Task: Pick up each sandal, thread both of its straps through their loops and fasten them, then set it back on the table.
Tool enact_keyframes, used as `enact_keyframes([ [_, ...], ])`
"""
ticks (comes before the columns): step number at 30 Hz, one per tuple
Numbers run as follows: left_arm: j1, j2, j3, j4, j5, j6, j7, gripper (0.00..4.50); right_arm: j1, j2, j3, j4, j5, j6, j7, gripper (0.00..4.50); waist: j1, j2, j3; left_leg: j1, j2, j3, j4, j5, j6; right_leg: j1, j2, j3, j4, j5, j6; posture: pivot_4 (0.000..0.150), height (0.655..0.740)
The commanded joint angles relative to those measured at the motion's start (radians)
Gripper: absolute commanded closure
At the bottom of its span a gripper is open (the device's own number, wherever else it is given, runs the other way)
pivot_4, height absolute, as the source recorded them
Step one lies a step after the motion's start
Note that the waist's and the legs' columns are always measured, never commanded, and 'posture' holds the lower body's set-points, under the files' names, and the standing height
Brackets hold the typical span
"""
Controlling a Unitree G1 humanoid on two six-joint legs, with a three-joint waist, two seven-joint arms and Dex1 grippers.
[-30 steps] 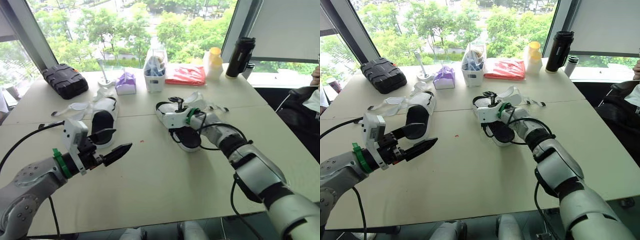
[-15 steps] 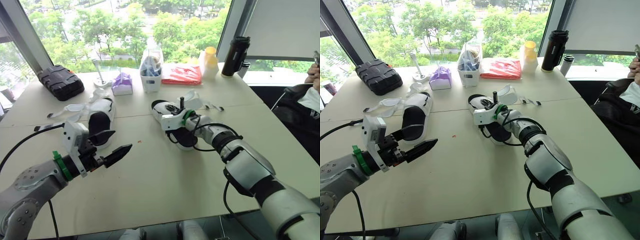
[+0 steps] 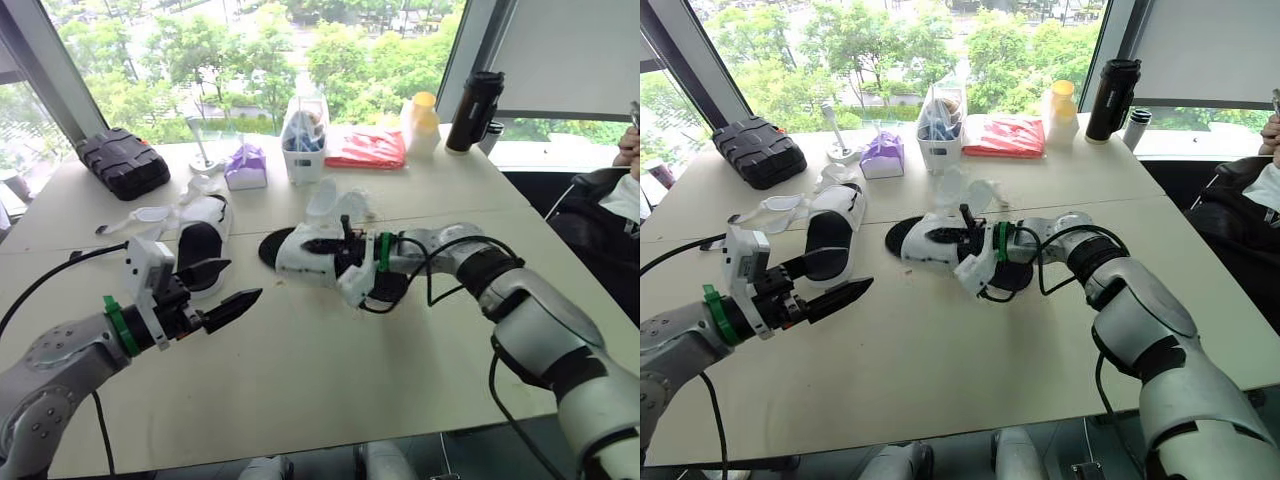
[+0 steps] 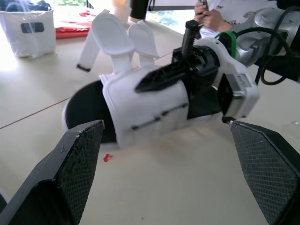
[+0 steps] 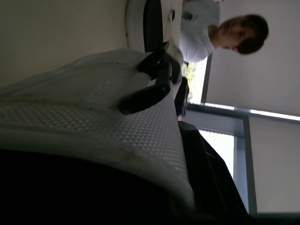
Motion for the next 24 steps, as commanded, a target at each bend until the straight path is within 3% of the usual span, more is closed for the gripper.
enact_keyframes([
  [1, -0.026, 0.014, 0.005, 0.015, 0.021, -0.027, -0.027, 0.0, -0.007, -0.027, -0.011, -0.131, -0.024, -0.139, -0.056, 4.48, -0.001, 0.0, 0.0, 0.0, 0.0, 0.0, 0.0, 0.0, 0.0, 0.0, 0.0, 0.0, 0.0, 0.0, 0.0, 0.15, 0.74],
  [13, -0.007, 0.002, -0.032, -0.009, 0.051, -0.025, -0.039, 0.0, 0.053, 0.047, -0.013, -0.14, -0.068, -0.194, -0.016, 4.48, 0.0, 0.0, 0.0, 0.001, 0.0, 0.0, 0.0, 0.001, -0.001, 0.0, 0.0, 0.001, 0.001, 0.0, 0.0, 0.15, 0.74],
  [16, 0.029, 0.015, -0.06, -0.025, 0.096, -0.034, -0.055, 0.0, 0.06, 0.087, 0.018, -0.067, -0.047, -0.197, 0.085, 4.48, 0.0, -0.001, 0.0, 0.002, 0.0, 0.001, 0.0, 0.0, 0.0, 0.001, 0.0, 0.001, 0.001, -0.001, -0.001, 0.15, 0.74],
  [20, 0.058, 0.016, -0.086, -0.039, 0.146, -0.051, -0.066, 0.0, 0.059, 0.113, -0.01, 0.028, 0.09, -0.217, 0.256, 3.06, -0.001, -0.001, 0.0, 0.004, 0.001, 0.001, 0.0, -0.001, 0.001, 0.003, 0.001, 0.001, 0.001, -0.002, -0.003, 0.15, 0.74],
  [24, 0.061, -0.005, -0.092, -0.031, 0.203, -0.101, -0.056, 0.0, 0.084, 0.081, -0.03, 0.04, 0.276, -0.246, 0.438, 0.94, 0.001, -0.001, 0.0, 0.004, 0.001, 0.0, 0.0, -0.001, 0.001, 0.004, 0.001, 0.001, 0.001, -0.002, -0.003, 0.15, 0.74],
])
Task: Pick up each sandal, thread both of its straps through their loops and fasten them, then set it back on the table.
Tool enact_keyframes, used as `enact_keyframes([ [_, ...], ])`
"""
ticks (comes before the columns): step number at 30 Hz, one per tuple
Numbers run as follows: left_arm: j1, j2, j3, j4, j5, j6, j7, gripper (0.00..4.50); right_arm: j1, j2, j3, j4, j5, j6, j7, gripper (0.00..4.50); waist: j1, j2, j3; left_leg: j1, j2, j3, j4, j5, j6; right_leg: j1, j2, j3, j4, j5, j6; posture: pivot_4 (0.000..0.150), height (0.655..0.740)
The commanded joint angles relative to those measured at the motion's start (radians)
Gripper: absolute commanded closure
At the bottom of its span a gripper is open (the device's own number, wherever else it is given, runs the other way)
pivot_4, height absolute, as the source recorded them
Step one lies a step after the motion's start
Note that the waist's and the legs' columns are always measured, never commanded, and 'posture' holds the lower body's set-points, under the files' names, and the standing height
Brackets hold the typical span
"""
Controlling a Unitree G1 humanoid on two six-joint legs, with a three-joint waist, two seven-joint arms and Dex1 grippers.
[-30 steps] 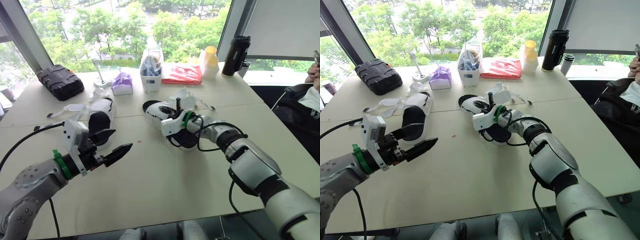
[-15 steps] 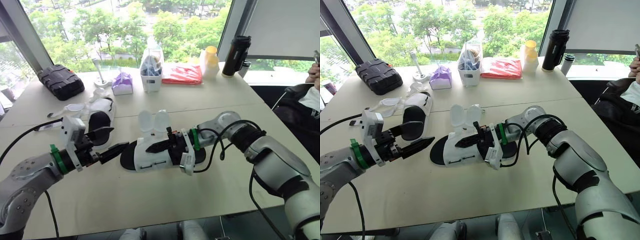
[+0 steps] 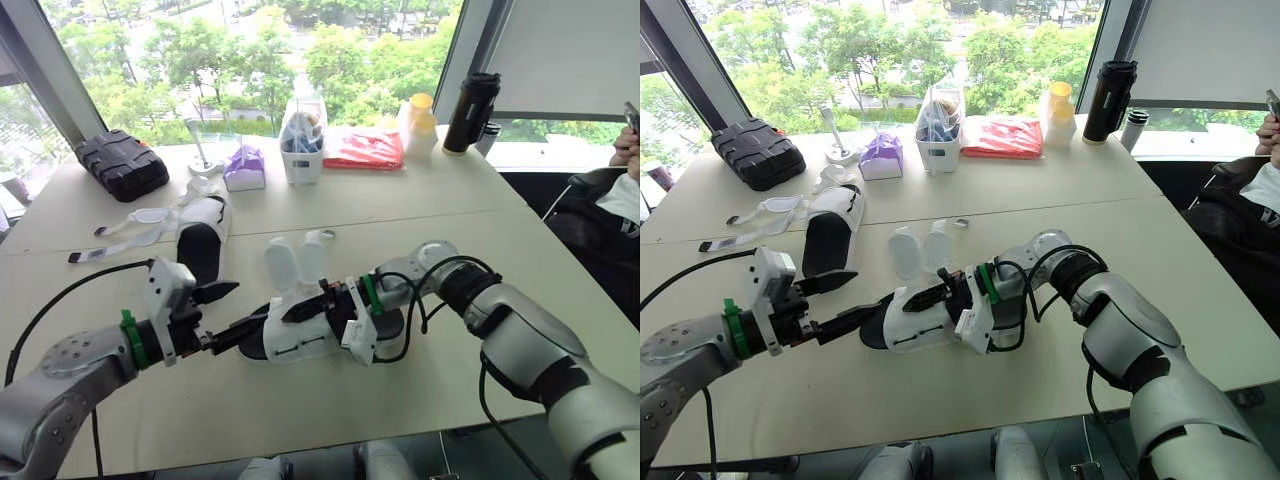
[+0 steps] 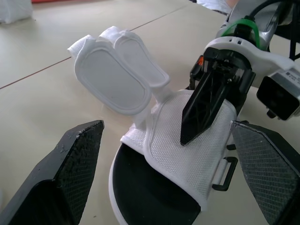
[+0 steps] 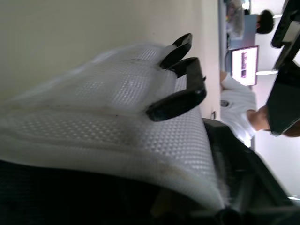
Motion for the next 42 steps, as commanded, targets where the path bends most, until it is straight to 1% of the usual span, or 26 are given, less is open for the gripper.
enact_keyframes([
  [1, 0.007, -0.008, 0.01, -0.023, 0.04, -0.052, -0.004, 0.0, 0.025, -0.037, -0.033, -0.005, 0.193, -0.012, 0.169, 0.41, 0.001, 0.0, 0.0, 0.0, 0.0, 0.0, 0.0, 0.0, 0.0, 0.0, 0.0, 0.0, 0.0, 0.0, 0.0, 0.15, 0.74],
  [2, 0.017, -0.003, 0.012, -0.021, 0.052, -0.061, -0.016, 0.0, 0.043, -0.061, -0.038, -0.023, 0.294, 0.012, 0.25, 0.05, 0.002, 0.0, 0.0, 0.0, 0.0, 0.0, 0.0, 0.0, 0.0, 0.001, 0.0, 0.0, 0.0, 0.0, 0.0, 0.15, 0.74],
  [4, 0.039, 0.008, 0.009, -0.005, 0.117, -0.123, -0.045, 0.0, 0.096, -0.133, -0.037, -0.112, 0.53, 0.104, 0.44, 0.05, 0.005, 0.0, 0.0, 0.0, 0.0, -0.001, 0.0, 0.0, 0.0, 0.001, 0.0, 0.0, -0.001, 0.0, 0.0, 0.15, 0.74],
  [5, 0.046, 0.011, 0.004, 0.014, 0.169, -0.174, -0.055, 0.0, 0.134, -0.179, -0.034, -0.192, 0.675, 0.186, 0.56, 0.05, 0.008, 0.0, 0.0, 0.0, 0.0, -0.001, 0.001, 0.0, 0.001, 0.002, -0.001, 0.0, -0.001, 0.0, 0.0, 0.15, 0.74],
  [7, 0.062, 0.02, -0.008, 0.04, 0.246, -0.244, -0.075, 0.0, 0.195, -0.245, -0.049, -0.342, 0.875, 0.338, 0.74, 0.05, 0.007, 0.0, 0.0, -0.001, 0.0, -0.001, 0.001, -0.001, 0.002, 0.002, -0.002, 0.0, -0.002, 0.0, 0.0, 0.15, 0.74],
  [10, 0.117, 0.047, -0.033, 0.086, 0.343, -0.357, -0.146, 0.0, 0.274, -0.355, -0.129, -0.551, 1.111, 0.64, 0.953, 0.05, 0.002, 0.001, 0.001, 0.0, 0.004, 0.0, 0.001, -0.002, 0.003, 0.002, -0.001, 0.0, -0.002, 0.0, 0.0, 0.15, 0.74],
  [12, 0.138, 0.049, -0.036, 0.112, 0.355, -0.402, -0.191, 0.0, 0.314, -0.406, -0.197, -0.664, 1.219, 0.833, 1.036, 0.05, 0.002, 0.003, 0.002, 0.0, 0.005, 0.0, 0.001, -0.002, 0.004, 0.002, 0.0, 0.0, -0.002, 0.0, 0.0, 0.15, 0.74],
  [13, 0.142, 0.049, -0.038, 0.123, 0.35, -0.418, -0.216, 0.26, 0.329, -0.424, -0.228, -0.706, 1.247, 0.906, 1.065, 0.01, 0.003, 0.004, 0.002, 0.0, 0.005, 0.001, 0.001, -0.002, 0.004, 0.002, 0.0, 0.0, -0.002, 0.0, 0.0, 0.15, 0.74],
  [15, 0.139, 0.045, -0.041, 0.141, 0.344, -0.441, -0.246, 0.87, 0.355, -0.448, -0.288, -0.767, 1.283, 1.031, 1.107, 0.0, 0.005, 0.003, 0.002, 0.0, 0.005, 0.001, 0.001, -0.002, 0.004, 0.002, 0.0, -0.001, -0.002, 0.0, 0.0, 0.15, 0.74],
  [19, 0.116, 0.036, -0.056, 0.178, 0.342, -0.443, -0.273, 2.96, 0.392, -0.436, -0.396, -0.822, 1.3, 1.2, 1.131, 0.0, 0.011, 0.003, 0.002, -0.001, 0.005, 0.002, 0.002, -0.002, 0.004, 0.002, 0.0, -0.002, -0.003, 0.0, 0.0, 0.15, 0.74],
  [21, 0.098, 0.032, -0.08, 0.2, 0.348, -0.445, -0.29, 4.1, 0.404, -0.414, -0.443, -0.831, 1.299, 1.264, 1.121, 0.0, 0.013, 0.003, 0.002, -0.001, 0.005, 0.002, 0.002, -0.002, 0.004, 0.002, -0.001, -0.002, -0.003, 0.0, 0.001, 0.15, 0.74],
  [22, 0.086, 0.026, -0.094, 0.21, 0.348, -0.441, -0.293, 4.44, 0.41, -0.403, -0.459, -0.839, 1.299, 1.29, 1.122, 0.0, 0.015, 0.003, 0.002, -0.001, 0.005, 0.002, 0.002, -0.002, 0.004, 0.002, -0.001, -0.002, -0.003, 0.0, 0.001, 0.15, 0.74],
  [25, 0.06, 0.01, -0.137, 0.236, 0.354, -0.432, -0.301, 4.44, 0.427, -0.371, -0.499, -0.86, 1.278, 1.33, 1.12, 0.0, 0.019, 0.003, 0.002, -0.001, 0.005, 0.002, 0.002, -0.002, 0.004, 0.002, -0.001, -0.002, -0.003, 0.002, 0.003, 0.15, 0.74],
  [28, 0.027, -0.013, -0.196, 0.281, 0.401, -0.447, -0.291, 4.44, 0.437, -0.34, -0.53, -0.878, 1.27, 1.373, 1.123, 0.0, 0.026, 0.003, 0.002, -0.001, 0.005, 0.002, 0.002, -0.002, 0.004, 0.001, -0.001, -0.002, -0.003, 0.002, 0.004, 0.15, 0.74],
  [32, -0.01, -0.046, -0.24, 0.315, 0.428, -0.455, -0.286, 4.44, 0.45, -0.316, -0.557, -0.888, 1.246, 1.393, 1.126, 0.0, 0.033, 0.003, 0.002, -0.002, 0.005, 0.002, 0.003, -0.002, 0.004, 0.001, -0.001, -0.002, -0.003, 0.002, 0.004, 0.15, 0.74],
  [35, -0.062, -0.075, -0.291, 0.368, 0.469, -0.474, -0.286, 4.44, 0.455, -0.302, -0.575, -0.889, 1.239, 1.409, 1.132, 0.0, 0.037, 0.003, 0.002, -0.002, 0.005, 0.002, 0.003, -0.002, 0.004, 0.001, -0.001, -0.002, -0.003, 0.002, 0.004, 0.15, 0.74],
  [42, -0.145, -0.118, -0.352, 0.432, 0.502, -0.473, -0.304, 4.44, 0.457, -0.276, -0.6, -0.881, 1.225, 1.45, 1.146, 0.0, 0.029, 0.003, 0.002, -0.001, 0.005, 0.002, 0.003, -0.002, 0.004, 0.001, -0.001, -0.002, -0.003, 0.002, 0.004, 0.15, 0.74],
])
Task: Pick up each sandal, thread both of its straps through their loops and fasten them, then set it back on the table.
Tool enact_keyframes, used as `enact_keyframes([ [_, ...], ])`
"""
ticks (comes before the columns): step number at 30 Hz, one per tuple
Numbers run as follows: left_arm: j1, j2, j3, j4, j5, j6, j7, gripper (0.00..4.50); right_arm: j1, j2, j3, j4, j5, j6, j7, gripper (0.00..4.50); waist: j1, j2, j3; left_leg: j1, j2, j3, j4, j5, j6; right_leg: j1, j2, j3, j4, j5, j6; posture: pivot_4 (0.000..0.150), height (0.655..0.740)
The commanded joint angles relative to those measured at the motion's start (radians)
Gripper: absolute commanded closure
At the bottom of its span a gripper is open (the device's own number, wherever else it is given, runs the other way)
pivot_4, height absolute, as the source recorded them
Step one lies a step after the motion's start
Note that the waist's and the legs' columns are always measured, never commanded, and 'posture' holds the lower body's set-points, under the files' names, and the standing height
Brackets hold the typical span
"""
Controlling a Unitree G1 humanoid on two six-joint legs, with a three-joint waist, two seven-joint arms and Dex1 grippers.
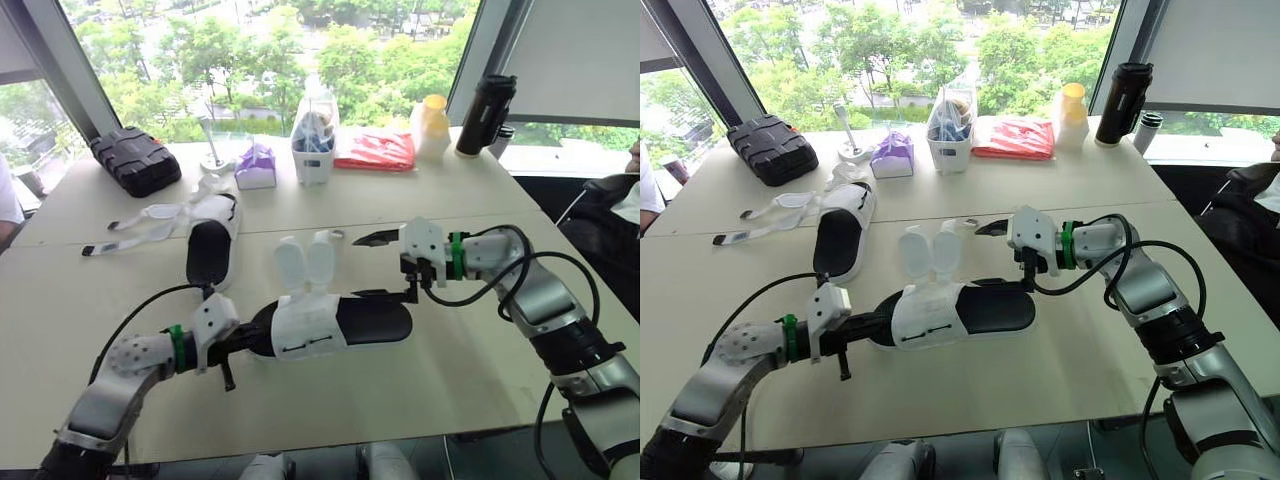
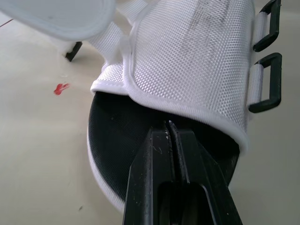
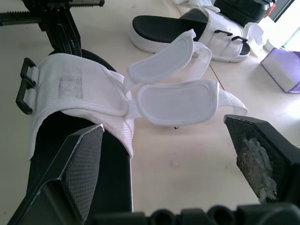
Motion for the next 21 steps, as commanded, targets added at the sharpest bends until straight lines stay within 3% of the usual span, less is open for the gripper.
enact_keyframes([
  [1, -0.024, -0.006, -0.022, 0.02, 0.014, -0.011, -0.014, 4.44, -0.008, 0.022, -0.042, -0.027, 0.004, 0.027, 0.003, 0.0, 0.001, 0.0, 0.0, 0.0, 0.0, 0.0, 0.0, 0.0, 0.0, 0.0, 0.0, 0.0, 0.0, 0.0, 0.0, 0.15, 0.74],
  [7, -0.057, -0.018, -0.046, 0.057, 0.027, -0.013, -0.031, 4.44, -0.04, 0.084, -0.064, 0.006, 0.018, 0.144, -0.018, 0.0, 0.006, 0.0, 0.0, 0.0, 0.0, 0.0, 0.001, 0.0, 0.0, 0.0, 0.0, 0.0, 0.0, 0.0, 0.0, 0.15, 0.74],
  [14, -0.077, -0.021, -0.059, 0.099, 0.042, -0.029, -0.054, 4.44, -0.14, 0.18, -0.103, 0.113, 0.095, 0.456, -0.047, 0.0, 0.005, 0.0, 0.0, 0.0, -0.001, -0.001, 0.001, 0.0, 0.0, 0.0, -0.001, 0.0, 0.001, 0.0, 0.0, 0.15, 0.74],
  [21, -0.077, -0.025, -0.066, 0.105, 0.051, -0.036, -0.062, 4.44, -0.343, 0.292, -0.157, 0.358, 0.202, 0.88, -0.068, 0.0, 0.005, 0.001, 0.0, 0.0, -0.001, -0.002, 0.001, 0.0, 0.0, 0.0, -0.001, 0.0, 0.001, 0.0, 0.0, 0.15, 0.74],
])
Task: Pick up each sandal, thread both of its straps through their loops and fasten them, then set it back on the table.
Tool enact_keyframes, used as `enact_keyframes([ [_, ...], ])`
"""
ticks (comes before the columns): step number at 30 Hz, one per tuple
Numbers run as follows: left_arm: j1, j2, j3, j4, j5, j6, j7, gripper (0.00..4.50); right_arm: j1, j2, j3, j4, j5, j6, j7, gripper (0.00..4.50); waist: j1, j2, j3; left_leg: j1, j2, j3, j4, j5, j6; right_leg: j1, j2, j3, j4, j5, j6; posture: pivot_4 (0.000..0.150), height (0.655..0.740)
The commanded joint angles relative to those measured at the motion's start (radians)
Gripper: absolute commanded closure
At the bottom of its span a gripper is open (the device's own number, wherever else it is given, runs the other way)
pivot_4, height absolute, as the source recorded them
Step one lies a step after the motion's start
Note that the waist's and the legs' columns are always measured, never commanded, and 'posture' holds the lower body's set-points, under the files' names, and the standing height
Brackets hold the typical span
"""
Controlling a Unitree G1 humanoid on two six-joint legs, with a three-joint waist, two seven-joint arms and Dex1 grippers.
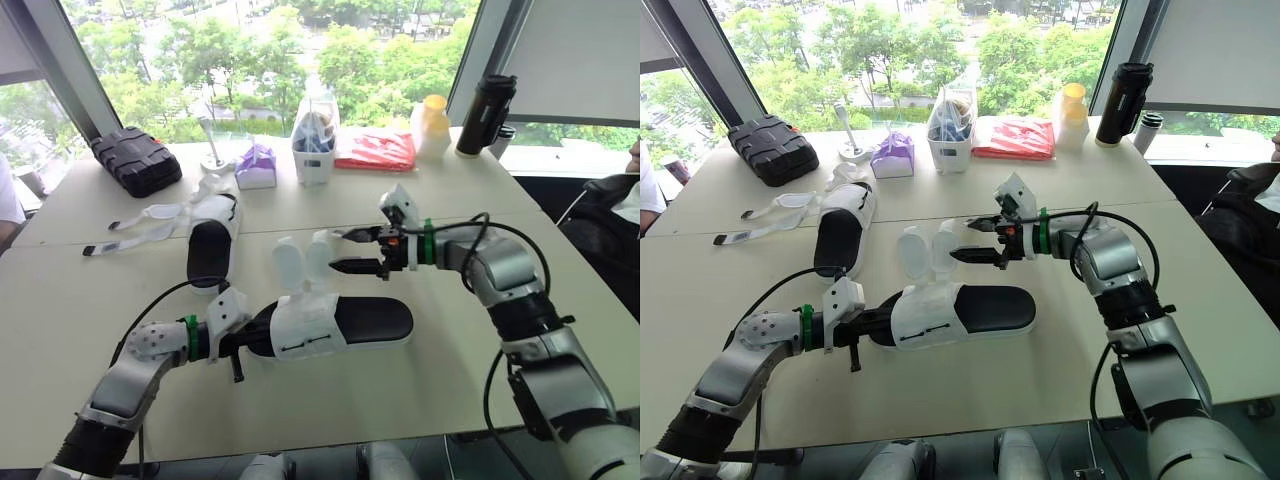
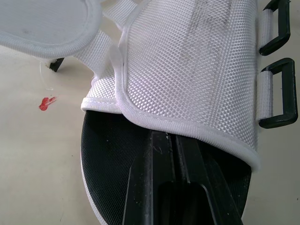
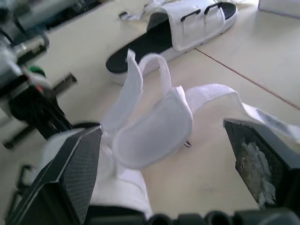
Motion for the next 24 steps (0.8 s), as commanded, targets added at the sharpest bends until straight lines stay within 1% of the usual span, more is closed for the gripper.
enact_keyframes([
  [1, 0.007, -0.004, -0.026, 0.007, 0.018, 0.005, -0.003, 4.44, -0.083, 0.026, -0.04, 0.081, 0.036, 0.14, -0.01, 0.0, 0.002, 0.0, 0.0, 0.0, 0.0, 0.0, 0.0, 0.0, 0.0, 0.0, 0.0, 0.0, 0.0, 0.0, 0.0, 0.15, 0.74],
  [5, 0.009, -0.006, -0.028, 0.002, 0.022, 0.004, -0.001, 4.44, -0.15, 0.086, -0.05, 0.214, 0.034, 0.217, -0.017, 0.0, -0.001, 0.0, 0.0, -0.001, -0.001, 0.0, 0.0, 0.0, 0.0, 0.0, -0.001, -0.001, 0.0, 0.0, 0.0, 0.15, 0.74],
  [8, 0.012, -0.01, -0.028, -0.013, 0.021, 0.012, 0.004, 4.44, -0.21, 0.145, -0.064, 0.375, 0.002, 0.239, -0.06, 0.0, -0.004, 0.001, 0.0, 0.0, -0.001, 0.0, -0.001, 0.0, 0.0, 0.0, -0.001, 0.0, 0.001, 0.0, 0.0, 0.15, 0.74],
  [10, 0.013, -0.013, -0.027, -0.021, 0.017, 0.018, 0.009, 4.44, -0.236, 0.172, -0.07, 0.448, -0.013, 0.216, -0.068, 0.0, -0.002, 0.001, 0.0, 0.0, -0.001, 0.0, -0.001, 0.0, 0.0, -0.001, -0.001, 0.0, 0.001, 0.0, 0.0, 0.15, 0.74],
  [12, 0.014, -0.015, -0.027, -0.026, 0.016, 0.021, 0.012, 4.44, -0.269, 0.198, -0.107, 0.523, -0.008, 0.202, -0.091, 0.0, 0.0, 0.001, 0.0, -0.001, -0.001, 0.0, -0.001, 0.0, 0.0, -0.001, -0.001, 0.0, 0.001, 0.0, 0.0, 0.15, 0.74],
  [17, 0.023, -0.013, -0.022, -0.03, 0.015, 0.028, 0.018, 4.44, -0.358, 0.269, -0.242, 0.736, 0.003, 0.1, -0.205, 0.0, -0.003, 0.001, -0.001, -0.001, -0.003, 0.0, -0.001, 0.0, 0.0, -0.001, -0.001, 0.0, 0.001, 0.0, 0.0, 0.15, 0.74],
  [22, 0.031, -0.011, -0.023, -0.041, 0.019, 0.034, 0.021, 4.44, -0.414, 0.304, -0.368, 0.87, 0.009, -0.011, -0.342, 0.0, -0.004, 0.001, -0.001, -0.001, -0.005, -0.001, -0.001, 0.0, 0.0, -0.001, -0.001, 0.0, 0.001, 0.0, 0.0, 0.15, 0.74],
  [24, 0.03, -0.009, -0.025, -0.041, 0.024, 0.032, 0.022, 4.44, -0.424, 0.307, -0.398, 0.893, 0.007, -0.027, -0.365, 0.0, -0.004, 0.001, -0.001, -0.001, -0.006, -0.001, -0.001, 0.0, 0.0, -0.001, -0.002, 0.0, 0.001, 0.0, 0.0, 0.15, 0.74],
])
